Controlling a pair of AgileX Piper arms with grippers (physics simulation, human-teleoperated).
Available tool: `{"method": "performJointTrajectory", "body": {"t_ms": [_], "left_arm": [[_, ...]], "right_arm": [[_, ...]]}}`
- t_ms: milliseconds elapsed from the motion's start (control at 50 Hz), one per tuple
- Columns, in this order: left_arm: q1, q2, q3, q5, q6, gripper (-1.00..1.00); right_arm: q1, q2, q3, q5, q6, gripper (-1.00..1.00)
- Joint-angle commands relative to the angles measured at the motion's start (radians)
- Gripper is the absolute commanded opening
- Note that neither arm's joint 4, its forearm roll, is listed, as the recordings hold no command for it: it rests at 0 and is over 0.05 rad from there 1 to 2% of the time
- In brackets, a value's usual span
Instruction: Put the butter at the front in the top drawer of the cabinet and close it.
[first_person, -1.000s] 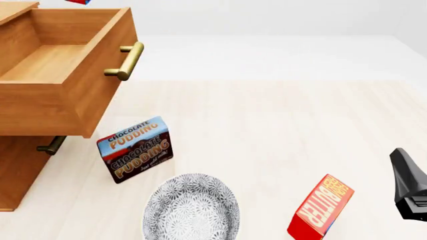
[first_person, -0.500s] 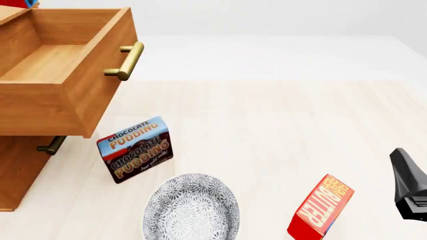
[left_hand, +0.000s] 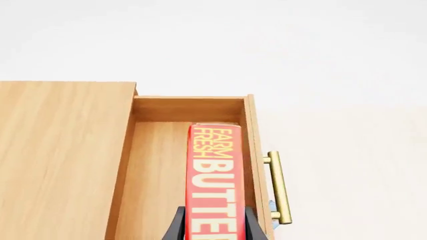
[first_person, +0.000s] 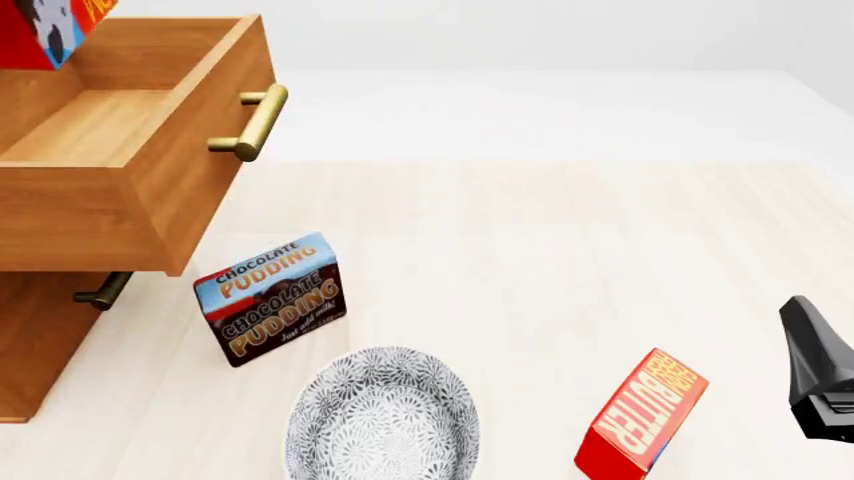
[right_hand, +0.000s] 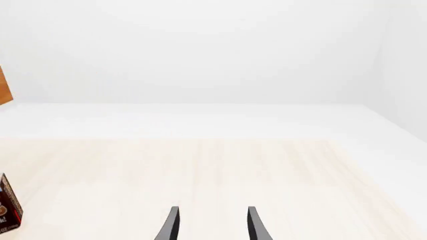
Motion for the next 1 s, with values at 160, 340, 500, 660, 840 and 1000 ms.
{"method": "performJointTrajectory", "body": {"t_ms": [160,340,500,660,840,1000], "left_arm": [[0.030,-0.008,0.115,-0.098,-0.001,-1.00],[0.051,-0.013,0.172,-0.130,-0.007,-1.00],[0.055,0.001,0.216,-0.170,-0.016,-1.00],[0.061,0.003,0.242,-0.191,-0.021,-1.00],[0.062,0.012,0.262,-0.215,-0.028,-1.00],[0.055,0.037,0.282,-0.249,-0.028,-1.00]], "right_arm": [[0.000,0.003,0.000,-0.002,0.001,1.00],[0.000,0.003,0.000,-0.002,0.001,1.00],[0.000,0.003,0.000,-0.002,0.001,1.00],[0.000,0.002,0.000,-0.002,0.001,1.00],[0.000,0.003,0.000,-0.002,0.001,1.00],[0.000,0.003,0.000,-0.002,0.001,1.00]]}}
